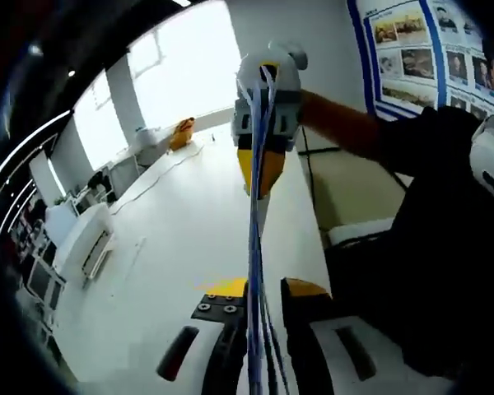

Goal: Organize the stack of printing papers by aligning and flattening the scattered papers on the table

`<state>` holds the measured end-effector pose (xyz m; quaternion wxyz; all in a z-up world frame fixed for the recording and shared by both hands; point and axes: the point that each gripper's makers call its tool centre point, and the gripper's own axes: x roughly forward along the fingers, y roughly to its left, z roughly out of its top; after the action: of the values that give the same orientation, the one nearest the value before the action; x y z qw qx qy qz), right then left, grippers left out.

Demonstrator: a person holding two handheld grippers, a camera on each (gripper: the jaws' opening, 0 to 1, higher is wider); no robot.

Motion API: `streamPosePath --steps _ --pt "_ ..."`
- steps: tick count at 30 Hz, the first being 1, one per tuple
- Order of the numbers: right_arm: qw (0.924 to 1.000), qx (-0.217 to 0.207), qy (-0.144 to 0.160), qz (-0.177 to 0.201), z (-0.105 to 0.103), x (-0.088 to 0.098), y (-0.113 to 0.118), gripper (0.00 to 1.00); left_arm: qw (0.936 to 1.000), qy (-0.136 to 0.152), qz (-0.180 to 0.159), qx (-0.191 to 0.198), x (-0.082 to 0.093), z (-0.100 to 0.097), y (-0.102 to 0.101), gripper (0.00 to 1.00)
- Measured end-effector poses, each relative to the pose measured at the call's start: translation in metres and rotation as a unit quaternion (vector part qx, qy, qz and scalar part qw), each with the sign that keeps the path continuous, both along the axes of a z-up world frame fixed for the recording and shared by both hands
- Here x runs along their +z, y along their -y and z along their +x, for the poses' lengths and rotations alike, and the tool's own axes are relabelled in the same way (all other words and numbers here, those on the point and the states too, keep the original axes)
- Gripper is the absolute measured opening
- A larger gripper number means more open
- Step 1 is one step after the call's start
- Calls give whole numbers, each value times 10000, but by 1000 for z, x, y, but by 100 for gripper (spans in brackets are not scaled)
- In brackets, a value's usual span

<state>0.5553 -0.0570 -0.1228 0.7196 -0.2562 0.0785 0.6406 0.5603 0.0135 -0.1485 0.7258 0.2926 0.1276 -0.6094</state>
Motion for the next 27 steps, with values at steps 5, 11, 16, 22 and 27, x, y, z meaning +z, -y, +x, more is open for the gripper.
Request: streamPosePath --steps 5,11,16,22,27 --pt "9996 -142 186 166 -8 6 9 0 9975 411 -572 106 11 6 -8 46" --pt "9981 -284 263 488 -10 3 14 0 9862 685 -1476 313 23 15 -29 64" --pt "9954 -406 64 860 -8 -1 14 0 9784 595 -1937 418 18 16 -44 69" --pt "9908 -604 22 1207 -6 0 20 0 9665 546 -2393 750 4 23 -69 73" --pt "9862 -674 -36 1515 -9 3 23 0 9463 354 -3056 996 1 37 -91 76"
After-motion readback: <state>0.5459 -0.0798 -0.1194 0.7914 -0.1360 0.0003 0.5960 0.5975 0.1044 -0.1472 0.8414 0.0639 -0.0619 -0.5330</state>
